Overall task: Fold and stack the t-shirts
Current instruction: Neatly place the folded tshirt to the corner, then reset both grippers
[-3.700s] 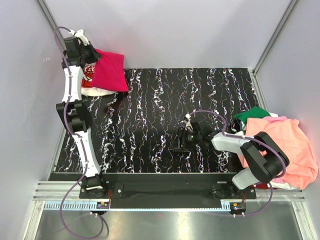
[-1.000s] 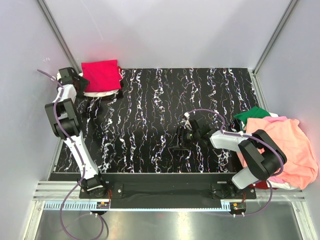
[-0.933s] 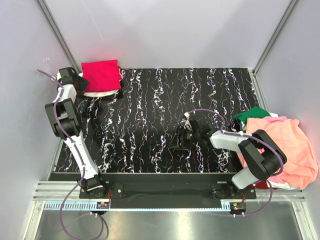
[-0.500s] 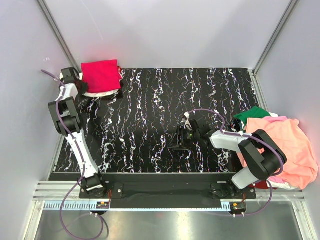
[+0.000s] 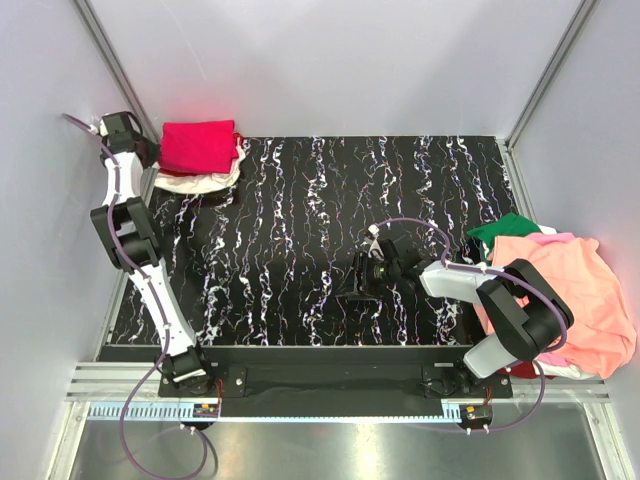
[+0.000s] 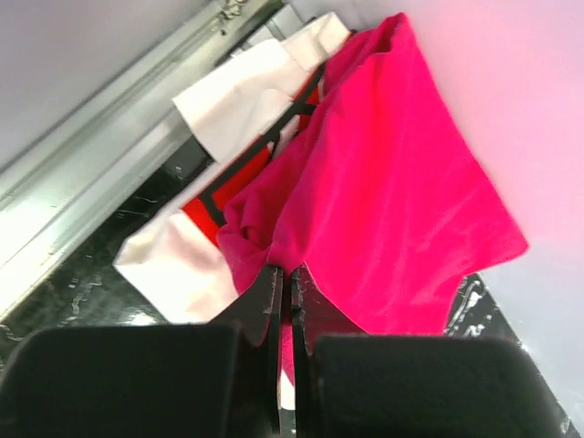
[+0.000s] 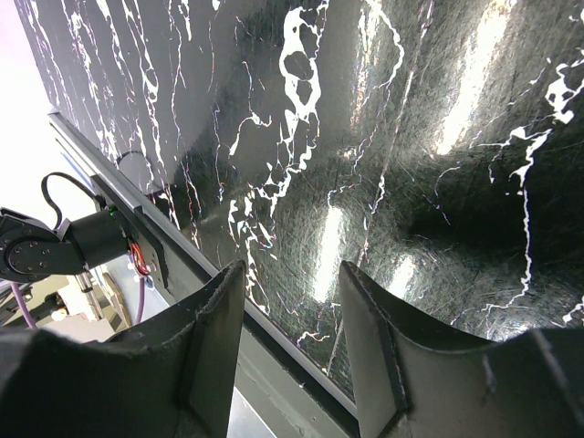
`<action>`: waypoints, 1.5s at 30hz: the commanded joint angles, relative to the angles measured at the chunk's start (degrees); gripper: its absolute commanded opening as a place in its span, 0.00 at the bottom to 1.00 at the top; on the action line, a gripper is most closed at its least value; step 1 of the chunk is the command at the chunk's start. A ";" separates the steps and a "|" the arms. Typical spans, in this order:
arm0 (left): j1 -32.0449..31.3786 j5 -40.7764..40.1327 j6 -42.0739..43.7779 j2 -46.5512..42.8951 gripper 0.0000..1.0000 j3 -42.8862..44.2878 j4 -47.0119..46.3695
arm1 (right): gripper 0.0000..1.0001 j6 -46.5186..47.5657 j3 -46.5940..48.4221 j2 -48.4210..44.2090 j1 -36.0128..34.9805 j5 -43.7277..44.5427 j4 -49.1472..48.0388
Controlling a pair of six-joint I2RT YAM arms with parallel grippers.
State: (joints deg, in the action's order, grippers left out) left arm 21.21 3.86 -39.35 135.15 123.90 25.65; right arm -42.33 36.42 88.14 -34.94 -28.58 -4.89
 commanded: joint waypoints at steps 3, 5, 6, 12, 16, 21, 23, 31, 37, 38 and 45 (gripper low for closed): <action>2.08 -0.60 2.35 2.92 0.03 3.81 1.07 | 0.53 0.58 0.40 -1.57 -0.31 -0.25 -1.44; 2.25 -0.17 2.61 3.71 0.20 3.72 0.98 | 0.53 0.49 0.58 -1.39 -0.31 -0.34 -1.44; 2.25 -0.08 2.79 3.98 0.21 3.98 1.16 | 0.53 0.58 0.49 -1.56 -0.31 -0.25 -1.44; 3.13 0.97 2.00 4.42 0.55 3.99 1.95 | 0.53 0.58 0.58 -1.48 -0.31 -0.25 -1.27; 2.52 1.42 1.82 -2.32 0.62 -0.84 0.54 | 0.53 0.67 0.49 -1.65 -0.31 -0.16 -1.36; -0.03 -0.69 4.54 -11.83 0.69 -9.81 -0.07 | 0.52 0.40 -0.12 -2.62 -0.31 0.36 -1.44; -1.69 -0.96 6.47 -13.60 0.69 -9.64 2.45 | 0.52 0.49 -0.56 -3.84 -0.31 0.63 -1.71; -8.55 1.05 6.48 -30.25 0.70 -26.11 4.24 | 0.60 0.66 -1.89 -10.96 -0.31 3.26 2.31; -16.98 4.57 8.85 -46.00 0.70 -42.75 2.57 | 0.82 6.02 8.47 -25.28 -0.31 18.36 29.51; -19.78 4.14 9.46 -47.77 0.70 -46.43 2.82 | 0.87 7.33 11.88 -28.34 -0.31 23.86 32.80; -34.03 2.56 10.52 -61.05 0.72 -59.81 3.00 | 1.00 9.19 23.51 -32.15 -0.31 39.30 53.91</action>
State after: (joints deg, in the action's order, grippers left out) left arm -8.71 6.09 -30.96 78.48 67.20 30.17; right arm -35.09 56.71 56.51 -34.94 0.08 34.63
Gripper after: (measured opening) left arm 0.711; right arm 0.993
